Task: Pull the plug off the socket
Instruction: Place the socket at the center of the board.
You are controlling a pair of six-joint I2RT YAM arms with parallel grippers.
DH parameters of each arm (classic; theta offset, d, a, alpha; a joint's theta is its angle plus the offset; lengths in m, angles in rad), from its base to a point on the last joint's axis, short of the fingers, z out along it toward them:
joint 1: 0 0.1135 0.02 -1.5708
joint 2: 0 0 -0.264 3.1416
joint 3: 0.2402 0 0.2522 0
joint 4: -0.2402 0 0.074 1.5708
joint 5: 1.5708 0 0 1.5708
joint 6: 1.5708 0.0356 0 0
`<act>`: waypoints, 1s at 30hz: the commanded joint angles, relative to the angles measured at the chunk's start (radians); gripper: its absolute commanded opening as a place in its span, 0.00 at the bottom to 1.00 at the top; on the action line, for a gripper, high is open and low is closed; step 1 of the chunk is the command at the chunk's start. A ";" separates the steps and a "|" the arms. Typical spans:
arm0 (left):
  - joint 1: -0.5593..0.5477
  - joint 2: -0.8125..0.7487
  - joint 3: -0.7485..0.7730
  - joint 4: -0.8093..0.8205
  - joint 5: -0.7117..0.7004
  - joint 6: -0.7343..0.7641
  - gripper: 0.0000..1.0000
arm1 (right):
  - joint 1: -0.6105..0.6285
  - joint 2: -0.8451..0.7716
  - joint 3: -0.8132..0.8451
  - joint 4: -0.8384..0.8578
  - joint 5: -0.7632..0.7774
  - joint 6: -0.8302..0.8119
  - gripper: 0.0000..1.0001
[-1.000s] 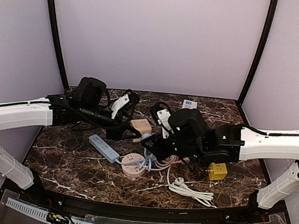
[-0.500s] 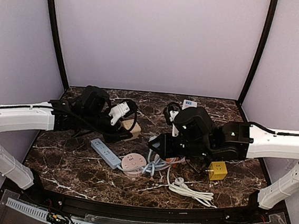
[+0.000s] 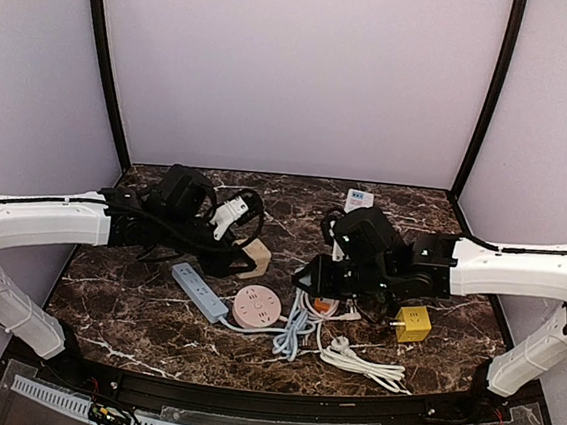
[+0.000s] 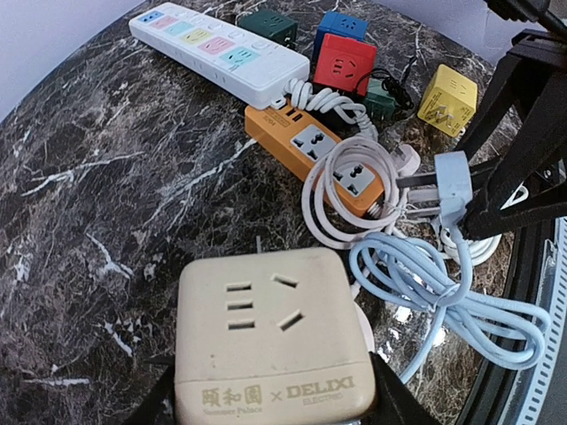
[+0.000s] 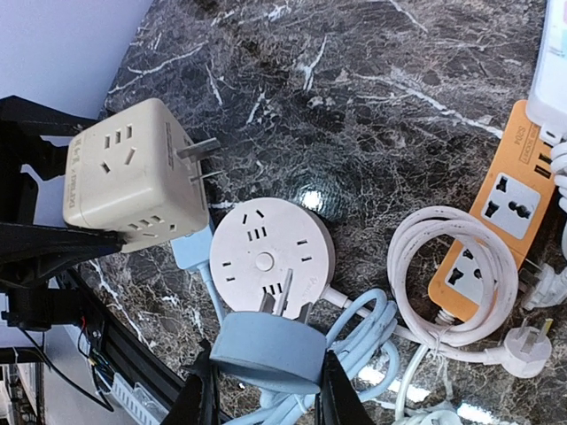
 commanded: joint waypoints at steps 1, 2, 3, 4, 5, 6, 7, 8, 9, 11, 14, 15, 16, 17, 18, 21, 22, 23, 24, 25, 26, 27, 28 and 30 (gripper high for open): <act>0.000 -0.006 -0.016 -0.033 -0.025 -0.130 0.03 | -0.046 0.105 0.007 -0.035 -0.021 -0.071 0.16; 0.000 -0.002 -0.023 -0.028 -0.021 -0.143 0.04 | -0.053 0.125 0.013 -0.036 -0.032 -0.080 0.18; 0.000 0.004 -0.037 -0.023 -0.019 -0.167 0.05 | -0.059 0.141 0.018 -0.036 -0.045 -0.087 0.21; 0.001 0.008 -0.043 -0.021 -0.012 -0.178 0.06 | -0.066 0.155 0.022 -0.035 -0.054 -0.093 0.24; 0.001 0.020 -0.053 -0.019 -0.010 -0.200 0.07 | -0.071 0.167 0.026 -0.036 -0.064 -0.100 0.28; 0.000 0.026 -0.061 -0.018 0.000 -0.215 0.09 | -0.076 0.177 0.029 -0.036 -0.069 -0.107 0.32; 0.000 0.041 -0.064 -0.018 0.003 -0.223 0.09 | -0.078 0.182 0.026 -0.034 -0.073 -0.112 0.35; 0.001 0.049 -0.070 -0.019 0.008 -0.240 0.11 | -0.080 0.183 0.024 -0.032 -0.077 -0.117 0.39; 0.001 0.062 -0.072 -0.016 0.012 -0.247 0.12 | -0.083 0.182 0.019 -0.030 -0.078 -0.121 0.43; 0.000 0.079 -0.083 -0.003 0.027 -0.265 0.16 | -0.088 0.172 0.002 -0.022 -0.087 -0.130 0.53; 0.002 0.085 -0.104 0.024 0.027 -0.295 0.39 | -0.098 0.141 -0.032 -0.005 -0.091 -0.135 0.70; 0.002 0.080 -0.108 0.040 0.022 -0.300 0.47 | -0.100 0.126 -0.044 0.000 -0.092 -0.136 0.74; 0.004 0.078 -0.116 0.047 0.019 -0.310 0.62 | -0.104 0.114 -0.056 0.006 -0.094 -0.138 0.79; 0.004 0.072 -0.120 0.062 0.015 -0.314 0.68 | -0.109 0.101 -0.068 0.013 -0.097 -0.140 0.83; 0.008 0.067 -0.126 0.074 0.013 -0.323 0.78 | -0.112 0.088 -0.079 0.019 -0.101 -0.142 0.86; 0.015 0.057 -0.143 0.097 0.018 -0.336 0.92 | -0.123 0.062 -0.101 0.030 -0.110 -0.155 0.94; 0.021 0.054 -0.147 0.106 0.022 -0.340 0.94 | -0.127 0.055 -0.106 0.032 -0.113 -0.158 0.96; 0.025 0.051 -0.151 0.109 0.027 -0.344 0.96 | -0.129 0.049 -0.109 0.034 -0.115 -0.163 0.98; 0.026 0.048 -0.153 0.112 0.030 -0.345 0.98 | -0.132 0.044 -0.112 0.034 -0.116 -0.166 0.99; 0.029 0.044 -0.158 0.115 0.032 -0.348 0.98 | -0.134 0.040 -0.113 0.034 -0.120 -0.169 0.99; 0.031 0.037 -0.161 0.118 0.032 -0.349 0.99 | -0.137 0.036 -0.115 0.036 -0.120 -0.171 0.99; 0.033 0.031 -0.168 0.122 0.033 -0.351 0.99 | -0.140 0.034 -0.116 0.036 -0.122 -0.175 0.99; 0.034 0.017 -0.172 0.130 0.033 -0.351 0.99 | -0.141 0.030 -0.116 0.036 -0.122 -0.178 0.99; 0.043 -0.007 -0.186 0.144 0.035 -0.353 0.99 | -0.144 0.023 -0.117 0.037 -0.124 -0.184 0.99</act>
